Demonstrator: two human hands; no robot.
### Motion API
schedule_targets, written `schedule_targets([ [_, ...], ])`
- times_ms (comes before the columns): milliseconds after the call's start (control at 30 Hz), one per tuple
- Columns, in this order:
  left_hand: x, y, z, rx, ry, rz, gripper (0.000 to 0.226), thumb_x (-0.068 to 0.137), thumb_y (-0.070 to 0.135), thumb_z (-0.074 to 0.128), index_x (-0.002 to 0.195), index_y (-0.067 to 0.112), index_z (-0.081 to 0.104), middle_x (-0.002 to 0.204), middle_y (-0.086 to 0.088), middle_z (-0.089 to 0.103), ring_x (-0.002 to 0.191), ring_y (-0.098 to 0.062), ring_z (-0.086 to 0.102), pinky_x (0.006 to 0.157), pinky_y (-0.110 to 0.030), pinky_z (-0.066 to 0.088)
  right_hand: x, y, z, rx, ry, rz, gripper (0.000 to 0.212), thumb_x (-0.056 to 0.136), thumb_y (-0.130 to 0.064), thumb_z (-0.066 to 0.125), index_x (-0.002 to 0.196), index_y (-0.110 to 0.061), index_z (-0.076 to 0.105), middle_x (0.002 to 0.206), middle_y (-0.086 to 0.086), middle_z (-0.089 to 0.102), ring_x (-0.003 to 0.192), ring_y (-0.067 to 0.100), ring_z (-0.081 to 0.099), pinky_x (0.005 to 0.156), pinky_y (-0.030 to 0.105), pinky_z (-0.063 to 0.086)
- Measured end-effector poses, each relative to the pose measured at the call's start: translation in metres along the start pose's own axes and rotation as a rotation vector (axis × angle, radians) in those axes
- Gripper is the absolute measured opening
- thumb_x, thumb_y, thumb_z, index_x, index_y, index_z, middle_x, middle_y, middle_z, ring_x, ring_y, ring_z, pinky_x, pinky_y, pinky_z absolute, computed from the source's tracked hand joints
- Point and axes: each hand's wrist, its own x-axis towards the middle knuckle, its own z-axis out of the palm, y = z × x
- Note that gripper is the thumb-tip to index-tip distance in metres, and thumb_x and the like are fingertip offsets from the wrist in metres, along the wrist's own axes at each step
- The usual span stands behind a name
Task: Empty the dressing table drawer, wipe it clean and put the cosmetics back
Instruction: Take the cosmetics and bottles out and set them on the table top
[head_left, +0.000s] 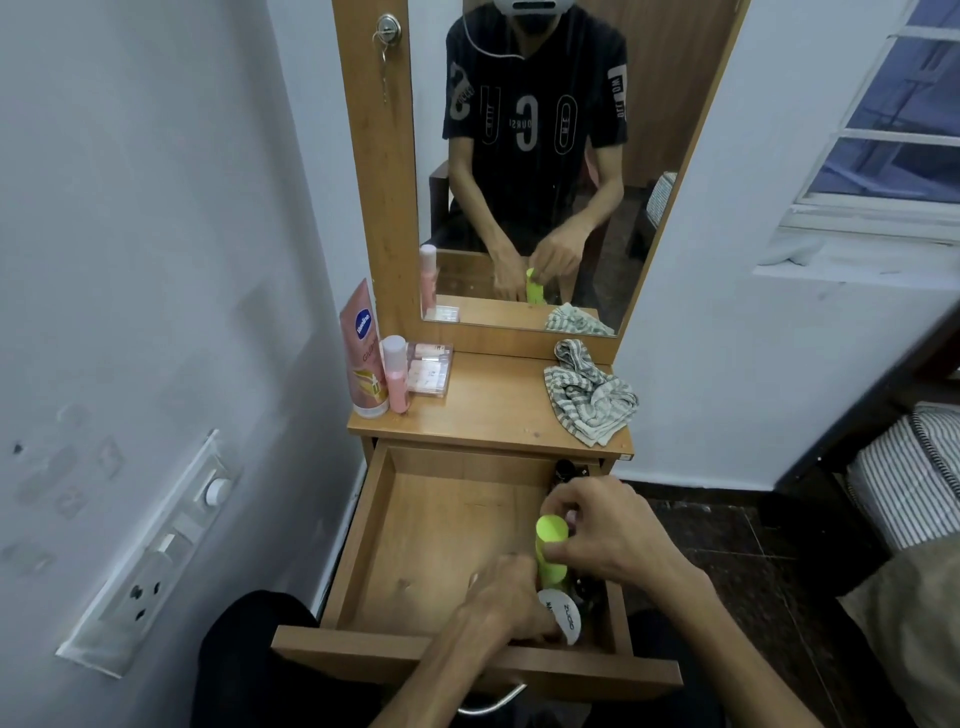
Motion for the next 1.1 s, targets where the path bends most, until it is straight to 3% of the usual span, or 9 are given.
schedule_targets([
  [100, 0.0, -0.008, -0.005, 0.018, -0.009, -0.016, 0.041, 0.071, 0.038, 0.086, 0.101, 0.014, 0.073, 0.099, -0.002, 0.071, 0.098, -0.023, 0.07, 0.077, -0.031, 0.054, 0.01, -0.017, -0.015, 0.183, 0.06, -0.036, 0.023, 0.063, -0.04, 0.08, 0.083, -0.03, 0.077, 0.07, -0.015, 0.069, 0.066, 0.005, 0.065, 0.063, 0.034, 0.058],
  [233, 0.0, -0.031, -0.014, 0.036, 0.021, -0.042, 0.051, 0.067, 0.037, 0.087, 0.112, 0.018, 0.069, 0.118, 0.0, 0.069, 0.107, -0.022, 0.067, 0.083, -0.031, 0.052, 0.041, -0.049, -0.03, 0.361, 0.262, -0.103, 0.023, 0.07, -0.03, 0.087, 0.092, -0.027, 0.081, 0.076, -0.014, 0.072, 0.069, 0.004, 0.067, 0.063, 0.024, 0.056],
  [333, -0.007, -0.05, -0.02, 0.049, 0.08, -0.03, 0.057, 0.075, 0.035, 0.077, 0.129, 0.023, 0.059, 0.135, 0.003, 0.052, 0.125, -0.023, 0.056, 0.096, -0.038, 0.049, 0.079, -0.072, -0.028, 0.408, 0.376, -0.117, 0.027, 0.071, -0.032, 0.087, 0.097, -0.027, 0.082, 0.083, -0.017, 0.074, 0.071, 0.002, 0.069, 0.068, 0.026, 0.06],
  [467, -0.014, -0.055, -0.02, 0.043, 0.051, 0.004, 0.07, 0.067, 0.048, 0.074, 0.131, 0.036, 0.049, 0.143, 0.009, 0.034, 0.134, -0.02, 0.044, 0.104, -0.052, 0.047, 0.12, -0.094, -0.019, 0.349, 0.386, -0.094, 0.035, 0.071, -0.037, 0.08, 0.104, -0.027, 0.082, 0.087, -0.011, 0.077, 0.075, 0.006, 0.069, 0.074, 0.038, 0.061],
  [567, -0.01, -0.052, -0.016, 0.109, 0.065, 0.045, 0.065, 0.077, 0.037, 0.075, 0.135, 0.025, 0.049, 0.146, 0.001, 0.032, 0.137, -0.024, 0.04, 0.101, -0.042, 0.045, 0.137, -0.106, -0.014, 0.332, 0.363, -0.098, 0.034, 0.076, -0.029, 0.08, 0.109, -0.021, 0.081, 0.091, -0.003, 0.077, 0.079, 0.014, 0.068, 0.077, 0.042, 0.06],
  [667, -0.002, -0.059, -0.015, 0.076, 0.17, 0.052, 0.056, 0.085, 0.026, 0.069, 0.137, 0.019, 0.048, 0.144, 0.0, 0.036, 0.138, -0.023, 0.04, 0.099, -0.036, 0.043, 0.15, -0.113, -0.01, 0.347, 0.369, -0.105, 0.033, 0.077, -0.026, 0.079, 0.109, -0.018, 0.081, 0.098, -0.002, 0.078, 0.082, 0.016, 0.069, 0.079, 0.044, 0.059],
  [767, -0.002, -0.065, -0.024, -0.051, 0.259, 0.069, 0.064, 0.078, 0.034, 0.071, 0.137, 0.025, 0.049, 0.14, 0.005, 0.04, 0.134, -0.019, 0.044, 0.102, -0.032, 0.046, 0.158, -0.115, -0.008, 0.333, 0.362, -0.139, 0.027, 0.08, -0.025, 0.08, 0.106, -0.016, 0.082, 0.098, -0.003, 0.078, 0.083, 0.015, 0.068, 0.078, 0.043, 0.059],
  [867, -0.007, -0.077, -0.047, -0.167, 0.413, 0.07, 0.069, 0.069, 0.042, 0.079, 0.131, 0.032, 0.051, 0.129, 0.011, 0.047, 0.118, -0.012, 0.053, 0.087, -0.02, 0.044, 0.163, -0.114, -0.005, 0.335, 0.369, -0.17, 0.028, 0.081, -0.026, 0.082, 0.107, -0.016, 0.081, 0.101, -0.005, 0.077, 0.082, 0.012, 0.067, 0.077, 0.039, 0.059],
  [1100, -0.016, -0.101, -0.098, -0.38, 0.847, 0.112, 0.061, 0.062, 0.055, 0.075, 0.115, 0.03, 0.062, 0.111, 0.01, 0.061, 0.1, -0.011, 0.059, 0.082, -0.029, 0.053, 0.17, -0.109, 0.007, 0.39, 0.366, -0.146, 0.033, 0.079, -0.039, 0.086, 0.107, -0.023, 0.078, 0.094, -0.009, 0.075, 0.079, 0.007, 0.068, 0.074, 0.033, 0.06],
])
